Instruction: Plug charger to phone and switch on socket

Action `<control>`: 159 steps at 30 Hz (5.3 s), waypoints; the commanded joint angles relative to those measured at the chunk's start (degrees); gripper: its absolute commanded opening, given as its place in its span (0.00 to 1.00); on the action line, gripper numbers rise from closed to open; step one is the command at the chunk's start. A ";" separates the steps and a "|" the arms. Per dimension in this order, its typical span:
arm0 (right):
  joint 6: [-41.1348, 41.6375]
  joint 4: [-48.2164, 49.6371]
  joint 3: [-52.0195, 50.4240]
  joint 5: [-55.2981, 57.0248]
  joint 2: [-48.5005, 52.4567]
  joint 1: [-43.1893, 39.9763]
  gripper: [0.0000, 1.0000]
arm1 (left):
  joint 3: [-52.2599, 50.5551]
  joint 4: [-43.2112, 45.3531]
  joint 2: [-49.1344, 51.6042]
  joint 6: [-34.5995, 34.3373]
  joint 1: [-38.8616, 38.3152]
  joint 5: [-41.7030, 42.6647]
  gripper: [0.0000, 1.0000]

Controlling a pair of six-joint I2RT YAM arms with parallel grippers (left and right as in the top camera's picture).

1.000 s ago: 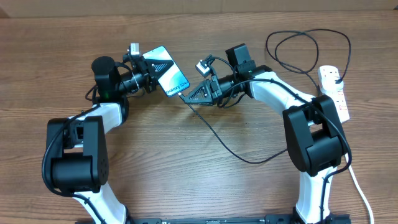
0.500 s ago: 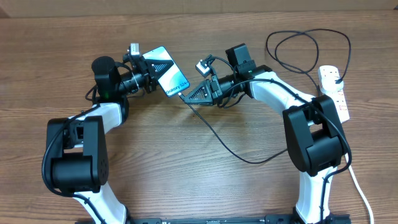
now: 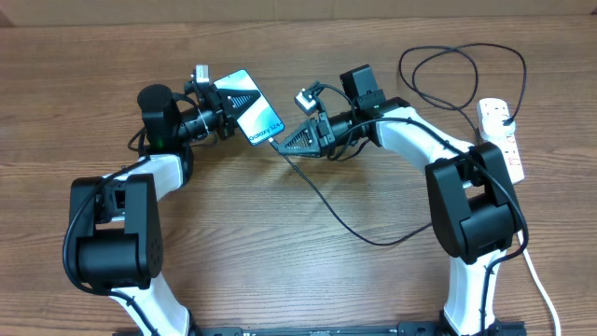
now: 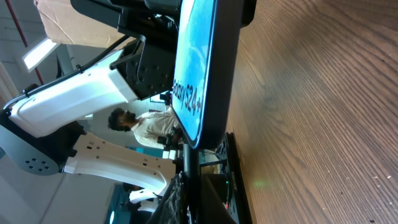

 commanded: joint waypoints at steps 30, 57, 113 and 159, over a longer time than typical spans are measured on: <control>0.26 0.68 1.51 -0.98 0.09 -0.52 0.04 | 1.51 0.59 0.26 1.31 -1.25 -0.50 0.04; 10.71 7.56 1.51 5.99 0.09 -0.39 0.04 | 1.51 -4.96 0.26 5.70 -3.34 -0.37 0.04; -18.56 -17.18 1.51 14.91 -10.29 -6.91 0.74 | 1.51 -9.79 0.26 12.24 -1.57 7.43 0.04; -19.63 -31.41 1.53 44.22 -19.65 -7.50 0.86 | 41.38 -74.42 22.01 57.11 -12.48 -14.62 0.04</control>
